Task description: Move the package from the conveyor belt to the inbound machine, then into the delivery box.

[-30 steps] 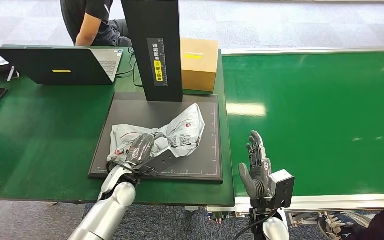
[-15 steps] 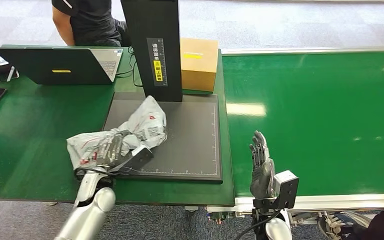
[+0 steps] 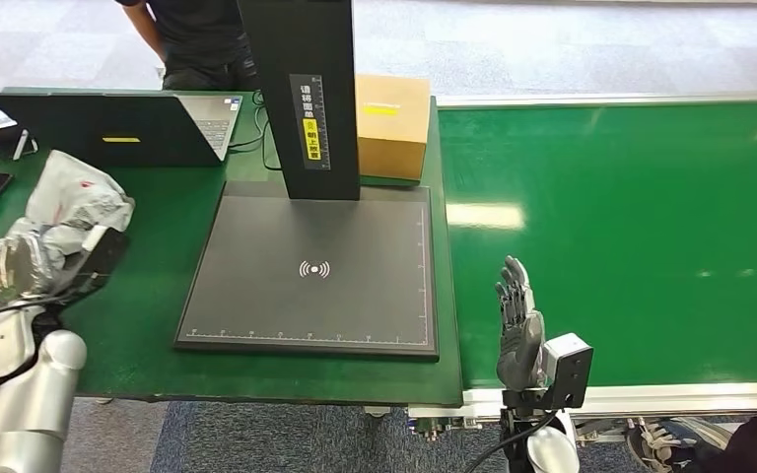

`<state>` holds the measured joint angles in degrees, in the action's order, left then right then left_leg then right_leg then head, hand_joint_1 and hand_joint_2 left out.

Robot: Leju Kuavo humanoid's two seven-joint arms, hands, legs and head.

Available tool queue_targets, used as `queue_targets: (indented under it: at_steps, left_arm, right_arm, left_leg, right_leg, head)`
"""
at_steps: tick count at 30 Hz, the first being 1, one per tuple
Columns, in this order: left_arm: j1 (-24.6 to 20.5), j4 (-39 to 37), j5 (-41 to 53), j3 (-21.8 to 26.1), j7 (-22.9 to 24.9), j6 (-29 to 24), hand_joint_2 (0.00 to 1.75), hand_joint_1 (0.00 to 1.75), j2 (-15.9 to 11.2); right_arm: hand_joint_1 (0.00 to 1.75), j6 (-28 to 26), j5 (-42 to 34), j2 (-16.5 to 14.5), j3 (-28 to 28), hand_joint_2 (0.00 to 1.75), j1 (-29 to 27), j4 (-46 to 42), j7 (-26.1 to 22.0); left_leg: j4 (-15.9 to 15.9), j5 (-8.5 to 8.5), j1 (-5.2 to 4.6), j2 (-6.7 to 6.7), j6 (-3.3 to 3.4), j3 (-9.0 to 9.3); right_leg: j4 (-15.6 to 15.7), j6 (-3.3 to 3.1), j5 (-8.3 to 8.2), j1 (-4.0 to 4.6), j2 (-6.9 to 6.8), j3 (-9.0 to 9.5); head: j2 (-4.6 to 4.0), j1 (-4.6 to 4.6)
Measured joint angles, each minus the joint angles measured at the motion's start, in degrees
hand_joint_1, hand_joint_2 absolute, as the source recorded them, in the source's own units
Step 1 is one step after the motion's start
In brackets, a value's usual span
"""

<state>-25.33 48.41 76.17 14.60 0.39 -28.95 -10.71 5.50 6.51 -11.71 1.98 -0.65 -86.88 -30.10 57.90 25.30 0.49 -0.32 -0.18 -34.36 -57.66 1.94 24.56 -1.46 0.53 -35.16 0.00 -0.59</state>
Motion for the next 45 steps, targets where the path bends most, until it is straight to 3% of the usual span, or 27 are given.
queue_targets:
  at_steps: [2,3,6,7,14,24,29,32,34,37,45]
  left_arm:
    - [-3.05,-3.33,0.85,1.58,1.11,-0.41,1.75,1.75,-1.89]
    - [-4.67,-5.13,1.35,2.19,1.84,-0.47,1.75,1.47,-2.87]
    - [-9.5,-10.38,2.72,3.22,2.96,-0.7,1.75,0.16,-5.58]
    - [-10.97,-11.87,2.99,3.35,2.84,-0.7,1.75,0.0,-6.28]
    - [-17.67,-18.27,3.56,3.65,1.57,-0.98,1.75,0.0,-7.72]
    - [-19.68,-21.3,3.38,3.15,0.1,-2.17,1.75,0.0,-6.94]
    - [-19.57,-21.66,0.36,3.09,-4.25,-3.52,1.75,0.0,-5.94]
    - [-18.65,-20.67,-6.05,3.12,-10.36,-2.27,1.75,0.0,-4.27]
    - [-16.81,-17.98,-15.1,3.15,-16.84,2.18,1.75,0.0,-1.93]
    - [-12.25,-11.28,-31.82,2.31,-24.03,13.21,1.75,0.0,2.6]
    - [1.39,3.21,-63.14,-4.43,-31.7,38.77,1.75,0.0,11.47]
  right_arm:
    - [0.0,-0.5,-0.26,0.08,-0.14,0.0,0.49,0.43,-0.2]
    - [0.0,-0.84,-0.4,0.12,-0.21,0.0,0.67,0.62,-0.27]
    - [0.0,-1.66,-0.86,0.3,-0.33,0.0,1.05,1.2,-0.33]
    - [0.0,-1.83,-1.02,0.36,-0.36,0.0,1.21,1.4,-0.33]
    - [0.0,-2.43,-1.3,0.5,-0.75,0.0,2.27,2.44,-0.34]
    - [0.0,-3.82,-1.42,0.5,-0.77,0.0,2.13,2.56,-0.77]
    - [0.0,-4.52,-1.44,0.5,-0.62,0.0,1.71,2.22,-1.22]
    - [0.0,-4.6,-1.34,0.5,-0.49,0.0,1.57,1.67,-1.56]
    - [0.0,-4.5,-0.97,0.5,-0.38,0.0,1.57,1.15,-1.94]
    - [0.0,-3.42,0.01,0.5,-0.35,0.0,1.8,0.59,-2.25]
    - [0.0,-0.85,3.23,0.91,-2.64,0.0,4.48,1.21,-1.03]
  left_leg:
    - [0.0,-0.02,0.02,-0.02,-0.03,-0.01]
    - [0.0,-0.03,0.03,-0.02,-0.03,-0.01]
    - [0.01,-0.03,0.04,-0.01,-0.04,-0.03]
    - [0.01,-0.03,0.04,-0.01,-0.04,-0.03]
    - [0.02,-0.03,0.03,-0.01,-0.04,-0.06]
    - [0.02,-0.02,0.03,0.01,-0.04,-0.06]
    - [0.03,-0.02,0.02,0.01,-0.04,-0.06]
    - [0.04,-0.02,-0.01,0.01,-0.04,-0.05]
    - [0.05,-0.02,-0.05,0.0,-0.03,-0.05]
    - [0.04,0.0,-0.12,0.0,-0.01,-0.06]
    - [0.03,0.05,-0.21,0.07,0.05,-0.06]
  right_leg:
    - [-0.01,-0.01,-0.01,0.01,-0.02,0.01]
    - [-0.01,-0.03,-0.02,0.02,-0.02,0.0]
    - [-0.01,-0.06,-0.04,0.03,-0.01,-0.01]
    - [-0.01,-0.06,-0.04,0.03,-0.01,-0.01]
    - [0.0,-0.06,-0.04,0.02,0.0,-0.03]
    - [0.0,-0.06,-0.04,0.02,0.01,-0.08]
    - [0.01,-0.06,-0.04,0.02,0.01,-0.08]
    - [0.01,-0.05,-0.04,0.0,0.01,-0.08]
    - [0.02,-0.05,-0.04,-0.04,0.0,-0.06]
    - [0.02,-0.04,-0.04,-0.11,0.01,-0.04]
    - [0.02,0.01,-0.03,-0.19,0.07,-0.08]
  head:
    - [0.0,0.01]
    - [0.0,0.01]
    - [0.0,0.0]
    - [0.0,0.0]
    - [0.0,0.0]
    - [0.0,0.0]
    - [0.0,0.0]
    - [0.0,0.0]
    - [0.0,-0.01]
    - [0.0,0.01]
    - [0.0,0.0]
